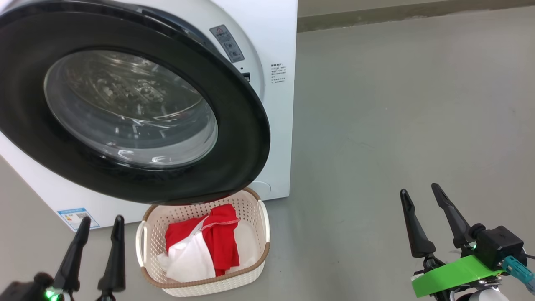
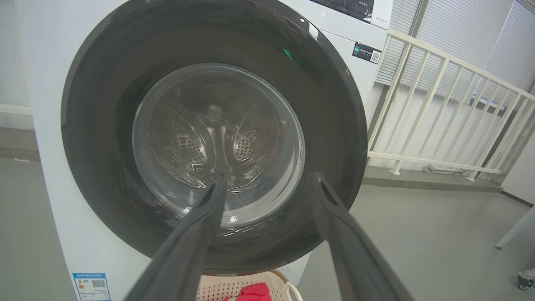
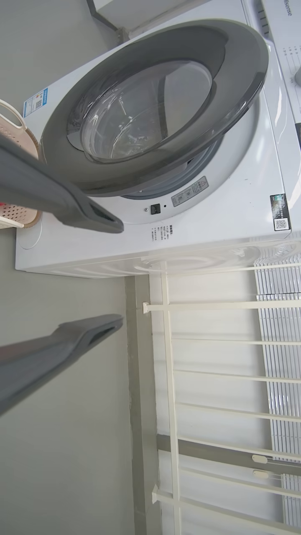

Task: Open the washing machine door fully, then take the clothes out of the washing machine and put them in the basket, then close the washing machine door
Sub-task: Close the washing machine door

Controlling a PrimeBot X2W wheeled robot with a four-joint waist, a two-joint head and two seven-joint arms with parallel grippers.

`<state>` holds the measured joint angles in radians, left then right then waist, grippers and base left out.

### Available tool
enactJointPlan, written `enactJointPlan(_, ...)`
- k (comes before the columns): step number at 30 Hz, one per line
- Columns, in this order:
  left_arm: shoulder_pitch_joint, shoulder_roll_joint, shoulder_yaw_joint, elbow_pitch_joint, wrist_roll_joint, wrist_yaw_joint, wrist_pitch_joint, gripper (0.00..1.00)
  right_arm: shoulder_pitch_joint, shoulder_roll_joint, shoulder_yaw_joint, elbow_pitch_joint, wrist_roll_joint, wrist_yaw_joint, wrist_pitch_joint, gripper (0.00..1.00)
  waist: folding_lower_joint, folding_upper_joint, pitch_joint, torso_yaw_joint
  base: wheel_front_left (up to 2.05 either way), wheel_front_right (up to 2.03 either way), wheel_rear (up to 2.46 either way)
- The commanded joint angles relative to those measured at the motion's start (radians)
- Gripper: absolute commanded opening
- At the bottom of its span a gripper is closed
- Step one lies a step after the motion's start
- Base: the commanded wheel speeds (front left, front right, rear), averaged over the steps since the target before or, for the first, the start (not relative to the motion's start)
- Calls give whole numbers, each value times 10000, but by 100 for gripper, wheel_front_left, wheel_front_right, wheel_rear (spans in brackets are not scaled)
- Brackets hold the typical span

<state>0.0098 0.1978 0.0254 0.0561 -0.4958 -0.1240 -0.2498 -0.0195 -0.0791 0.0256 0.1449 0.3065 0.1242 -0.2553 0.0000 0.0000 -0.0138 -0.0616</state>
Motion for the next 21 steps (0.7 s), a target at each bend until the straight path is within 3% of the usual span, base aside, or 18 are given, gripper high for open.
enactJointPlan(1, -143, 112, 462, -336, 212, -51, -118, 100, -43, -44, 164, -292, -106, 65, -65, 100, 0, 0, -31, 14, 0, 0, 0)
enactJointPlan(5, 263, -117, 711, -411, 1076, -61, -119, 100, 44, -25, 115, -341, -123, 65, -65, 100, 0, 0, -117, 3, 0, 0, 0)
enactJointPlan(21, 557, -333, 773, -15, 1916, -66, -120, 100, 128, -69, 158, -326, -142, 65, -65, 100, 0, 0, -295, -26, 0, 0, 0)
